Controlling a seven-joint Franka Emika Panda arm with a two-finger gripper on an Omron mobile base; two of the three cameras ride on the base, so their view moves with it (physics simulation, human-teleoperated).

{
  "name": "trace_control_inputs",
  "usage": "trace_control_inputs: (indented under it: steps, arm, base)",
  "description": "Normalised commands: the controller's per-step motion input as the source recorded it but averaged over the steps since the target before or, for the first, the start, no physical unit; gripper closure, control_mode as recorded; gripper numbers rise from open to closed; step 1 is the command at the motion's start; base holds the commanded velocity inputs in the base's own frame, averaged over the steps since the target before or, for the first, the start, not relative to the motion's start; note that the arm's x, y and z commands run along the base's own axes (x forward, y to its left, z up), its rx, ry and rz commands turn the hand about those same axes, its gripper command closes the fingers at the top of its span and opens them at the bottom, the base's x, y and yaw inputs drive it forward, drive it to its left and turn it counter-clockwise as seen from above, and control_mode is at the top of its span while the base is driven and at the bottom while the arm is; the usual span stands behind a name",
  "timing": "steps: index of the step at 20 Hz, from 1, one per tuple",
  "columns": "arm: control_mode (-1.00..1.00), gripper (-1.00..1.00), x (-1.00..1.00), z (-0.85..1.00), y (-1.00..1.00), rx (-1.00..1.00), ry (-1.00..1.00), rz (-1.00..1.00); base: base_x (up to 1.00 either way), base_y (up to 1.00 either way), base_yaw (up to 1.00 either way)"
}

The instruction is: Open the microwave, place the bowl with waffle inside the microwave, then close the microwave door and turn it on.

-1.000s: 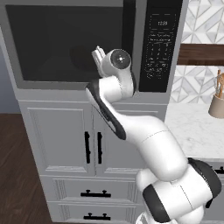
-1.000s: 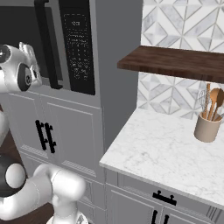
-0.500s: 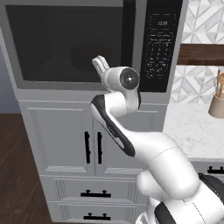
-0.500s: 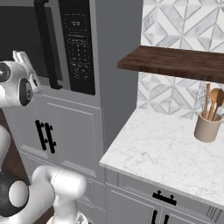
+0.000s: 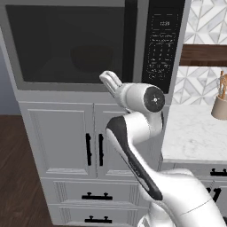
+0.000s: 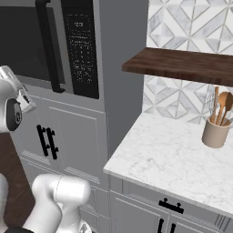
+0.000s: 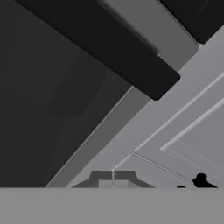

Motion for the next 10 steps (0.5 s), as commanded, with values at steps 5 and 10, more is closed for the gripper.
trace_control_inputs:
  steps: [5,10]
  arm:
    - [-1.00,1.00,-0.75,0.26,-0.69,0.00,0.00,0.00]
    - [-1.00,1.00,-0.54,0.37,-0.89,0.07,0.06,0.00]
  base:
    - [0.00,0.00,0.00]
    - [0.00,0.00,0.00]
